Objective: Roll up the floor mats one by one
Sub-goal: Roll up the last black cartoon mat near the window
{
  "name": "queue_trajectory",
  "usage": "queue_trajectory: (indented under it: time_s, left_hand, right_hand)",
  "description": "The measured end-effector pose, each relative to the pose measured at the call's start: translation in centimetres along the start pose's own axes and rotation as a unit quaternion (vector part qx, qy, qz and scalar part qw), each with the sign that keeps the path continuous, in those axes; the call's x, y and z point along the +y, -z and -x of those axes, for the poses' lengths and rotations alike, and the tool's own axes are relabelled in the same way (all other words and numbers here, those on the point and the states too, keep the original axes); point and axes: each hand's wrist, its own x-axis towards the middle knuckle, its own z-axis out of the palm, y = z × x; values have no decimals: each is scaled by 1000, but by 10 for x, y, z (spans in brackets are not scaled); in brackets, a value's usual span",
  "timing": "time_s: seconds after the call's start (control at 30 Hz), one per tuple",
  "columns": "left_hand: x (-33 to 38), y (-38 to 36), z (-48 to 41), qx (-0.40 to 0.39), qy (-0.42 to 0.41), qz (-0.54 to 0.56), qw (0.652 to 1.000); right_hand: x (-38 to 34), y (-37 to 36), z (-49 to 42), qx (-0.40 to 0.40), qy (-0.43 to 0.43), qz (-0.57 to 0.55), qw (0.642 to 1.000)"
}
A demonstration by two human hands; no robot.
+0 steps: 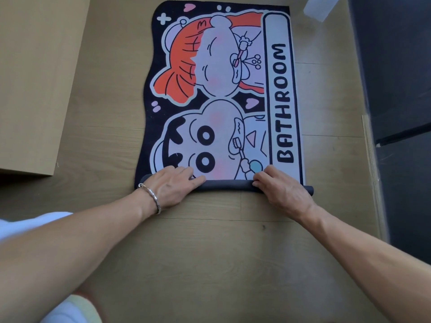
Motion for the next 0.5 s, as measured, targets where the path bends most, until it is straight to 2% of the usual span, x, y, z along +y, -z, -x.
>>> queue_trajectory:
  time_s: [0.07, 0.13, 0.23, 0.33, 0.5]
  left_hand:
    - [-3, -8, 5, 95, -41, -29, 994]
    - [-5, -17, 7, 144, -64, -49, 986]
    - [-4, -20, 4, 169, -73, -95, 978]
    - [-5, -17, 0, 192, -47, -104, 975]
    - [-2, -14, -1, 176, -15, -30, 984]
  right_hand:
    - [1, -3, 6, 25, 20, 4, 999]
    - [1, -5, 10, 29, 23, 17, 999]
    - [0, -2, 9, 57, 22, 56, 997]
    - [-1, 0, 7, 75, 19, 93, 993]
    - [0, 1, 4, 65, 16, 75, 995]
